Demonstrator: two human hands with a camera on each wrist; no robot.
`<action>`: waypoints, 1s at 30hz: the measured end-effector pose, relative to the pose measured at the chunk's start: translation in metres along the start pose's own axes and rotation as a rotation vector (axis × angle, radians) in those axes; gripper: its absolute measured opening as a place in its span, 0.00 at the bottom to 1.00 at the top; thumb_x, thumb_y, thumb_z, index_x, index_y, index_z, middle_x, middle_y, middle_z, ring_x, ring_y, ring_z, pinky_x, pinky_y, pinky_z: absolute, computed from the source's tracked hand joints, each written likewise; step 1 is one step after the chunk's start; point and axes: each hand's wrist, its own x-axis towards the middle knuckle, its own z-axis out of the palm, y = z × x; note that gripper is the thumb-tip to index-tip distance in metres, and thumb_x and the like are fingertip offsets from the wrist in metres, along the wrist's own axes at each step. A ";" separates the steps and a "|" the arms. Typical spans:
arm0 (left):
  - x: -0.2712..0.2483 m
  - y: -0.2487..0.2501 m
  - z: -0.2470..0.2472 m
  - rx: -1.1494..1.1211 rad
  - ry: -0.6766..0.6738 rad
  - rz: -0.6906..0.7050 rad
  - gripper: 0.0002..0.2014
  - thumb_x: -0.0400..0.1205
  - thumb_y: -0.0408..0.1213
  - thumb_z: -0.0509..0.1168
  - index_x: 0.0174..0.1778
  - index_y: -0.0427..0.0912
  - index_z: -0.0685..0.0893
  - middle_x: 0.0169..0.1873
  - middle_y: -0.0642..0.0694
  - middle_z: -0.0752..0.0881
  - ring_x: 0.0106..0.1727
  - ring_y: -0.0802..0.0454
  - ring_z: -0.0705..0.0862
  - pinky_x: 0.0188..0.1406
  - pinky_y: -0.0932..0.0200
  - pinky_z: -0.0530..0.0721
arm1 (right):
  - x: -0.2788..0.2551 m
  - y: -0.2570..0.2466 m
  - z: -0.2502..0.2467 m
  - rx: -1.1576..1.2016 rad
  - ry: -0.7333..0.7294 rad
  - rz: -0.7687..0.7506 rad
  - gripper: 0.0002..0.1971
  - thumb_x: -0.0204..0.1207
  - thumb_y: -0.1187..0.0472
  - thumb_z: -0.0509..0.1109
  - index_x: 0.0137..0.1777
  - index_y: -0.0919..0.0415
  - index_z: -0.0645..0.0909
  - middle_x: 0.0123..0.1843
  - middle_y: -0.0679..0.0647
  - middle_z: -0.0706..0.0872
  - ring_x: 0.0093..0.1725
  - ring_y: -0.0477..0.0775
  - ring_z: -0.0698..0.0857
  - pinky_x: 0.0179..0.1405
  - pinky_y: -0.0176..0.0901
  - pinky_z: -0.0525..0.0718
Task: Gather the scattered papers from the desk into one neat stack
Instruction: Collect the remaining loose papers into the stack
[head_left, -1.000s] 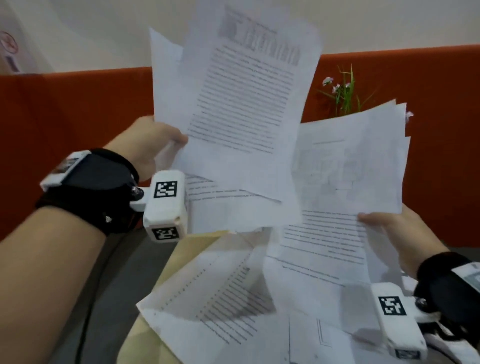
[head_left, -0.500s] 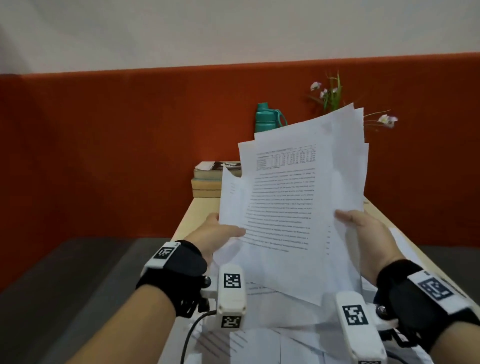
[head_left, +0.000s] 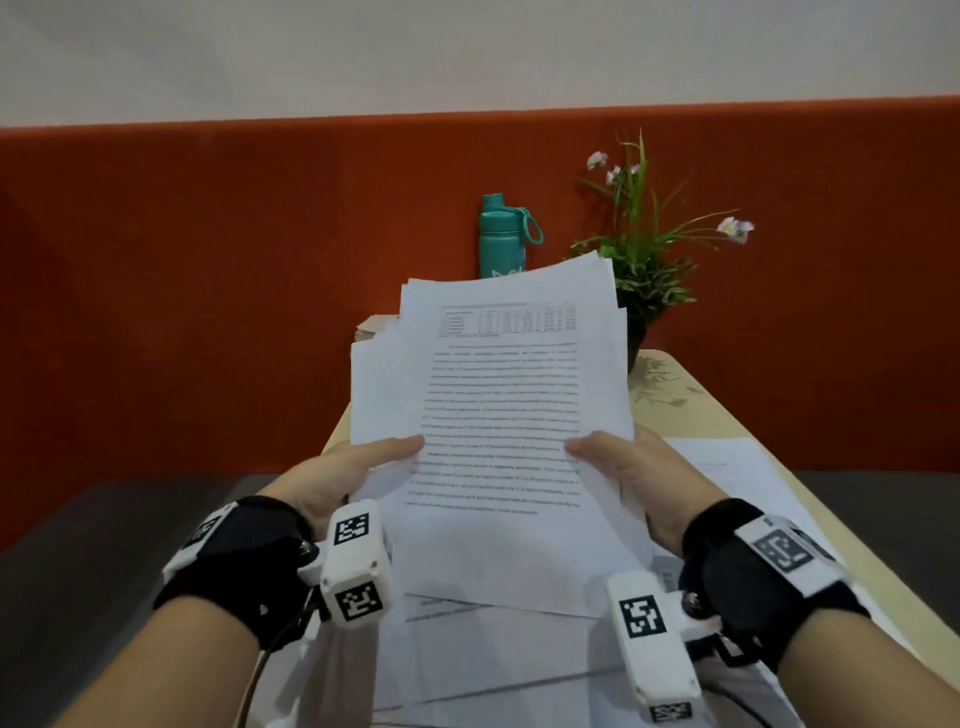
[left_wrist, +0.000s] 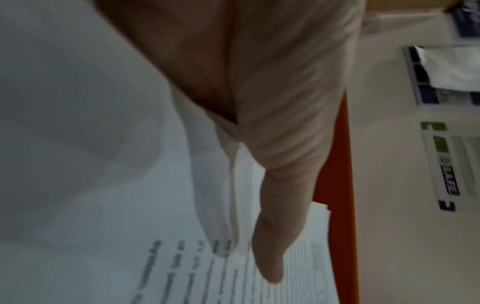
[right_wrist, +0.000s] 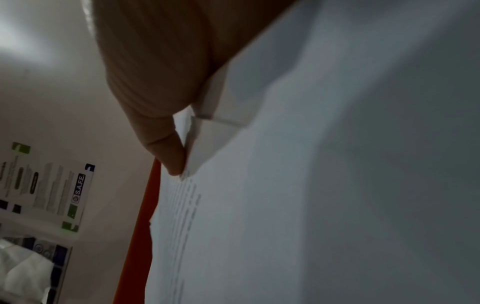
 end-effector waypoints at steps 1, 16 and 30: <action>0.000 -0.002 -0.003 0.005 0.012 0.000 0.18 0.80 0.31 0.67 0.67 0.40 0.83 0.58 0.36 0.90 0.49 0.41 0.92 0.37 0.53 0.90 | 0.000 -0.001 0.004 -0.002 -0.008 0.001 0.15 0.80 0.69 0.66 0.66 0.63 0.83 0.60 0.59 0.92 0.58 0.60 0.91 0.66 0.55 0.83; -0.026 -0.014 -0.068 0.105 0.173 0.053 0.26 0.67 0.36 0.76 0.63 0.42 0.85 0.59 0.44 0.90 0.61 0.42 0.87 0.58 0.46 0.80 | -0.011 -0.007 -0.101 -1.126 0.302 0.789 0.32 0.76 0.50 0.75 0.73 0.71 0.75 0.73 0.64 0.81 0.60 0.60 0.81 0.52 0.43 0.76; -0.017 -0.029 -0.056 0.045 0.182 -0.015 0.22 0.76 0.26 0.66 0.68 0.38 0.82 0.62 0.36 0.88 0.64 0.36 0.85 0.57 0.46 0.81 | -0.004 0.005 -0.074 -1.107 0.202 0.663 0.18 0.73 0.48 0.77 0.47 0.66 0.85 0.54 0.63 0.87 0.55 0.61 0.85 0.52 0.42 0.77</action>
